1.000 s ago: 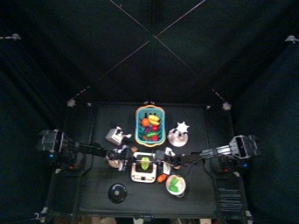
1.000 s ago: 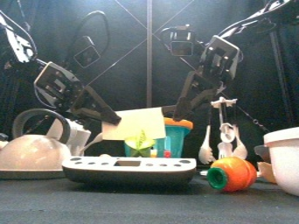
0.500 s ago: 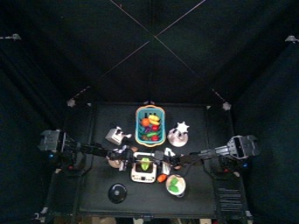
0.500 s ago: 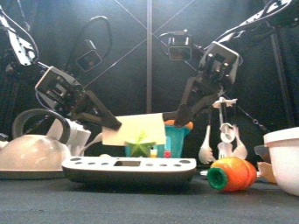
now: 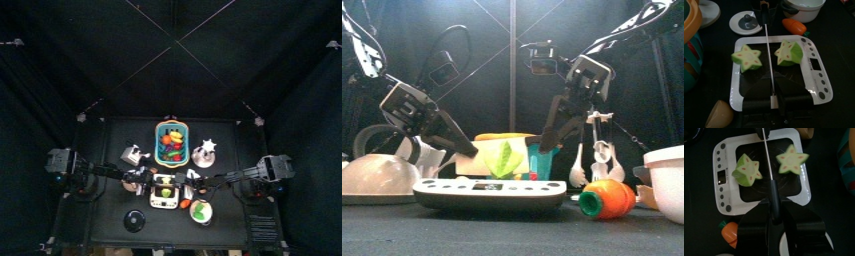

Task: Cut starfruit

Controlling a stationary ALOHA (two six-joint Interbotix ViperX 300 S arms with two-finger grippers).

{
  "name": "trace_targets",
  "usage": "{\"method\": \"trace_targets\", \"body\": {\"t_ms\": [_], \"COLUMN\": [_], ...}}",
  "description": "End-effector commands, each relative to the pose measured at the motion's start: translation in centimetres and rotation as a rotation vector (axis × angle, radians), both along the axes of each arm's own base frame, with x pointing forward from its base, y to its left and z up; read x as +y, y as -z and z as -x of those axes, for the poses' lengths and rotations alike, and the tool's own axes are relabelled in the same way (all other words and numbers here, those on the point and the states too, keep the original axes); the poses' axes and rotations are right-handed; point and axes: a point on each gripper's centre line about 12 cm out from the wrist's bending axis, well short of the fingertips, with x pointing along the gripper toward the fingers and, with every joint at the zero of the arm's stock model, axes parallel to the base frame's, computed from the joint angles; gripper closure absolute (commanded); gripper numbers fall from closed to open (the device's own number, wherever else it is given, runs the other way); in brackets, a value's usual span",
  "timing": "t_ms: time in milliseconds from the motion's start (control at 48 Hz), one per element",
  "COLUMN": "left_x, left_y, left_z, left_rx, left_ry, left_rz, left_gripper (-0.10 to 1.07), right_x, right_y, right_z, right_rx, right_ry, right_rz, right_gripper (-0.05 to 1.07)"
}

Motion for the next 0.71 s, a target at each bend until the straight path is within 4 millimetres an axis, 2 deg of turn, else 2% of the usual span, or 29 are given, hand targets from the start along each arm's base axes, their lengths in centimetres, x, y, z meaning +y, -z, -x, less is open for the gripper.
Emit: {"method": "trace_targets", "body": {"t_ms": [0, 229, 500, 688], "left_x": [-0.1, -0.1, -0.1, -0.1], "left_y": [0.1, -0.5, -2.6, -3.1], "left_z": [0.2, 0.0, -0.2, 0.0], "left_rx": [0.009, -0.011, -0.077, -0.094], "left_ry": [0.004, 0.004, 0.007, 0.006], "left_rz": [-0.004, -0.004, -0.009, -0.008], "left_gripper": [0.59, 0.59, 0.59, 0.59], "right_x": [-0.4, -0.4, -0.6, -0.6], "right_y": [-0.9, -1.6, -3.6, -3.7], "right_z": [-0.2, -0.2, -0.1, 0.0], "right_rx": [-0.020, -0.040, -0.080, -0.083], "right_ry": [0.015, 0.016, 0.017, 0.016], "right_rz": [0.001, 0.000, 0.012, 0.014], "right_gripper": [0.50, 0.50, 0.50, 0.50]}}
